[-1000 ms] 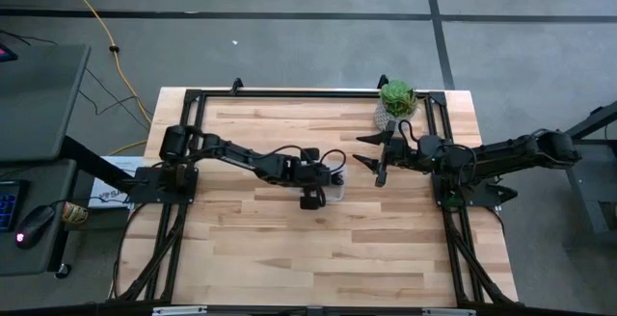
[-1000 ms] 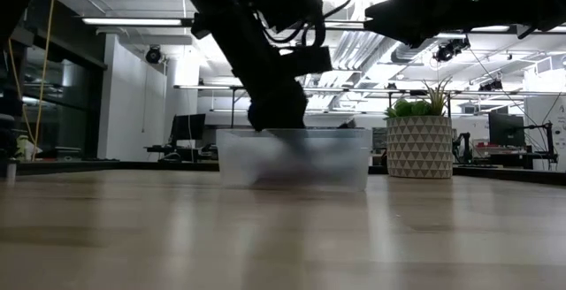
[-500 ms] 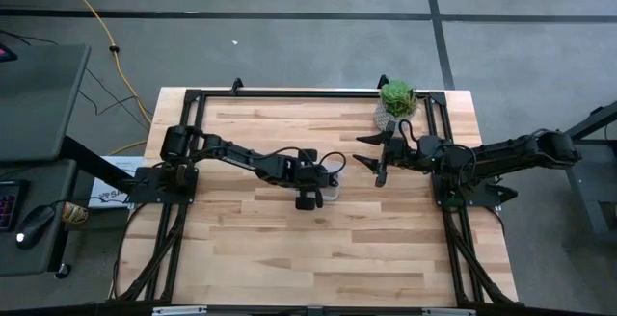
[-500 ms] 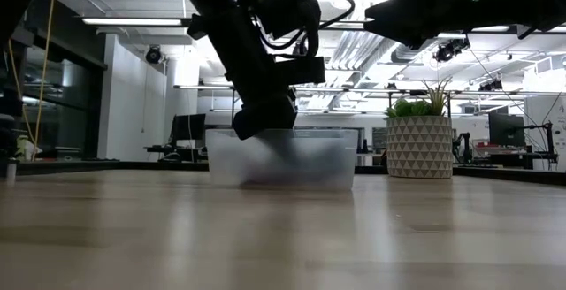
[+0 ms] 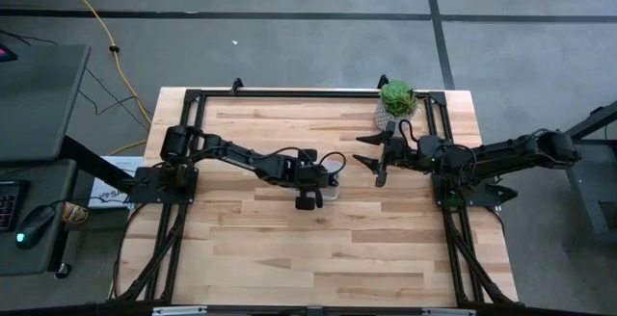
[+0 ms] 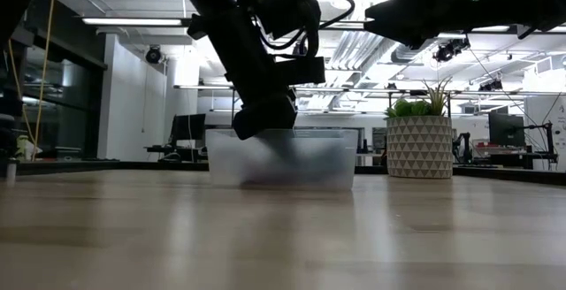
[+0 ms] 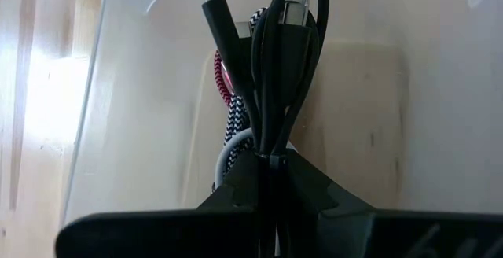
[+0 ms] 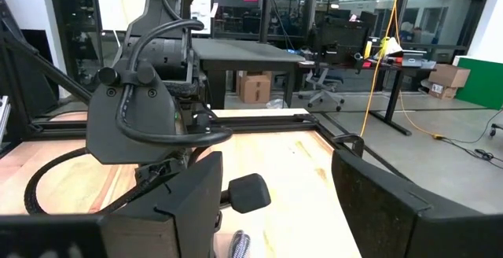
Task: Pick and place USB-C Cables
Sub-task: Put the black charger cable into the transparent bin, then return to Home Position
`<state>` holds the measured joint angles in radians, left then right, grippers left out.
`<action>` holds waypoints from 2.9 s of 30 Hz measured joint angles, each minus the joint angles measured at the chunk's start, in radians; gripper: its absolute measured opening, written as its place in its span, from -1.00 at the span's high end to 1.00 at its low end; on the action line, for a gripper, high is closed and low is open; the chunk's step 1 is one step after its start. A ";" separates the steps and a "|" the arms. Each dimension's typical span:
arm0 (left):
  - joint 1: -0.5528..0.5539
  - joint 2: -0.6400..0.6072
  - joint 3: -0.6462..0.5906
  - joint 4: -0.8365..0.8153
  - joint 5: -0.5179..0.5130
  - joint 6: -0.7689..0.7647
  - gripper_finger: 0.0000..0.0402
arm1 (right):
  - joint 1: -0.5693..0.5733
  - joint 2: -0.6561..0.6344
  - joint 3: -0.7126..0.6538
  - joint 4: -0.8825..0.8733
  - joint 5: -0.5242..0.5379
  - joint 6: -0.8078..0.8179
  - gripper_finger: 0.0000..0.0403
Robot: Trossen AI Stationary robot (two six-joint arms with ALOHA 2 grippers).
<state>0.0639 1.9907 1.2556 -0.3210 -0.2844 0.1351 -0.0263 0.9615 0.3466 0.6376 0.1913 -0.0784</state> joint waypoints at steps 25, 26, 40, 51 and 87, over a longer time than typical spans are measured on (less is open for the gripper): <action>0.000 0.000 -0.001 0.003 0.000 0.000 0.96 | 0.000 0.000 0.000 -0.005 0.000 0.000 -0.15; 0.000 0.000 -0.001 0.003 0.000 0.000 0.96 | 0.000 0.000 0.000 -0.005 0.000 0.000 -0.15; -0.001 0.002 -0.002 0.005 -0.019 -0.027 0.49 | 0.000 0.000 0.000 -0.005 0.000 0.000 -0.15; -0.002 0.002 -0.002 0.009 -0.022 -0.040 0.20 | 0.000 0.000 0.000 -0.005 0.000 0.000 -0.15; -0.049 -0.270 -0.031 -0.116 -0.062 -0.159 0.08 | 0.001 0.000 0.000 -0.014 -0.007 0.010 -0.15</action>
<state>0.0150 1.7205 1.2242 -0.4370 -0.3465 -0.0234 -0.0257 0.9615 0.3466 0.6235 0.1841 -0.0683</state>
